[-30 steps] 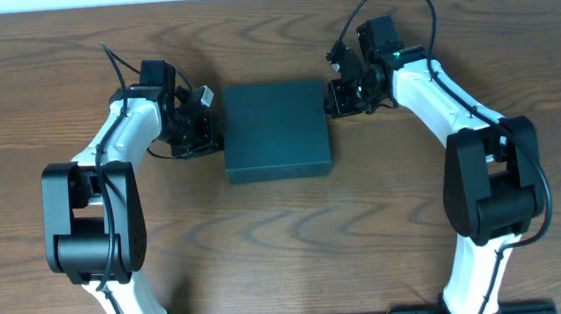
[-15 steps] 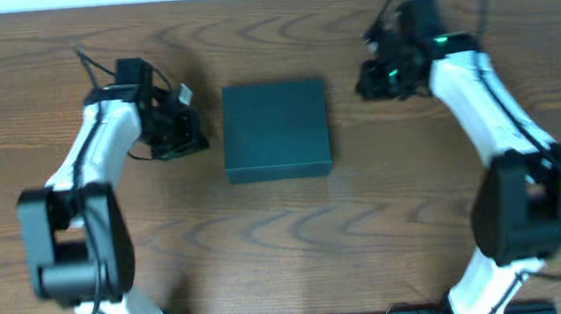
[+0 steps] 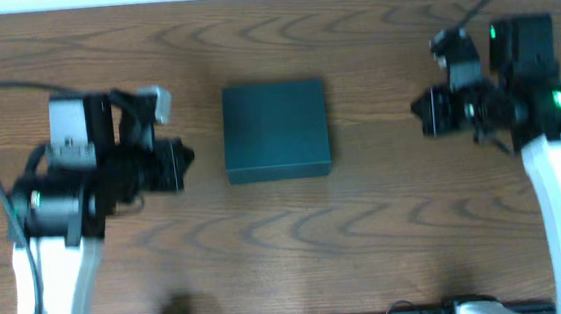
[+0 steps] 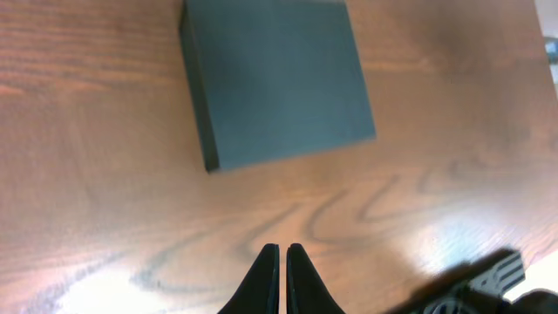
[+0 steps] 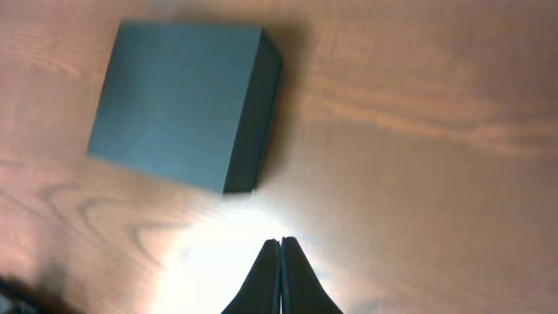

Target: Pack container

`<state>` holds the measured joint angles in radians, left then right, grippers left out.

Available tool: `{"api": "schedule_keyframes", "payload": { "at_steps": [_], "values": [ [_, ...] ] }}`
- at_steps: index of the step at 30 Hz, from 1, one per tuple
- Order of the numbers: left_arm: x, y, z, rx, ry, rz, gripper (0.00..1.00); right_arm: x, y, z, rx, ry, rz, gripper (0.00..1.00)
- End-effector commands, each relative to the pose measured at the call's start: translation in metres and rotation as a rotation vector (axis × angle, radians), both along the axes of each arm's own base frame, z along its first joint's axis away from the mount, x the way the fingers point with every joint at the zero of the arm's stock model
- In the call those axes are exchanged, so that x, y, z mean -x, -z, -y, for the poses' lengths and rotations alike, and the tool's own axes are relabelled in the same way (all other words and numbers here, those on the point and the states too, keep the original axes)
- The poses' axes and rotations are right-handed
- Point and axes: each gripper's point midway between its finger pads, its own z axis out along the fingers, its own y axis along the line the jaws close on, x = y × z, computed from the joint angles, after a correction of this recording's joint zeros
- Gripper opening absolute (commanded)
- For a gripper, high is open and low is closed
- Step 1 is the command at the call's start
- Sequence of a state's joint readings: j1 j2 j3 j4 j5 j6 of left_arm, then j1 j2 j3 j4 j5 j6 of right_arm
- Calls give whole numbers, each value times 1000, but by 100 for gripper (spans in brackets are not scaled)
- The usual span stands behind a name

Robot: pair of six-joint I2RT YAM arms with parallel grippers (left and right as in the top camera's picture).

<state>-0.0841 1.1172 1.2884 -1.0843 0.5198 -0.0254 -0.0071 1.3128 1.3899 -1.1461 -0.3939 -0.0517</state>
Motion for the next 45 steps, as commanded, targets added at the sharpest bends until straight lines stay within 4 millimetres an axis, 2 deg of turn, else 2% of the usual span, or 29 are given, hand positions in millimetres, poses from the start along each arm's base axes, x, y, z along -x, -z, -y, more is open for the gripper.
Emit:
{"api": "schedule_keyframes", "payload": {
  "at_steps": [1, 2, 6, 9, 11, 12, 13, 14, 15, 18, 37, 40, 41, 42, 45],
  "values": [
    [48, 22, 2, -18, 49, -6, 6, 58, 15, -9, -37, -38, 3, 2],
    [72, 32, 2, -6, 62, -3, 6, 83, 21, -16, -79, -53, 12, 2],
    [129, 58, 6, 81, 58, 13, 6, 153, 37, -32, -197, -55, 67, 1],
    [150, 71, 3, 121, 12, 70, 6, 191, 44, -31, -240, 2, 139, 2],
    [156, 72, 0, 129, -10, 125, 6, 206, 38, -31, -256, 9, 231, 2],
    [157, 72, -2, 124, -20, 150, 9, 211, 34, -31, -266, 15, 273, 8],
    [158, 71, -5, 120, -36, 168, 26, 215, 30, -31, -278, 23, 309, 31],
    [158, 70, -7, 117, -52, 186, 87, 219, 27, -31, -292, 31, 345, 71],
    [157, 69, -7, 119, -55, 196, 95, 222, 25, -31, -298, 34, 370, 99],
    [160, 70, -5, 127, -46, 185, 95, 227, 23, -31, -300, 27, 411, 99],
    [162, 72, -6, 119, -47, 172, 95, 228, 23, -31, -299, 27, 410, 99],
    [147, 69, -20, 48, -103, 240, 95, 227, 23, -31, -299, 27, 410, 99],
    [137, 64, -28, 10, -141, 288, 95, 228, 23, -31, -299, 27, 410, 99],
    [119, 55, -44, -74, -196, 391, 95, 228, 23, -31, -299, 27, 410, 99],
    [99, 54, -66, -223, -237, 497, 95, 227, 23, -31, -299, 27, 410, 99]
  ]
}}
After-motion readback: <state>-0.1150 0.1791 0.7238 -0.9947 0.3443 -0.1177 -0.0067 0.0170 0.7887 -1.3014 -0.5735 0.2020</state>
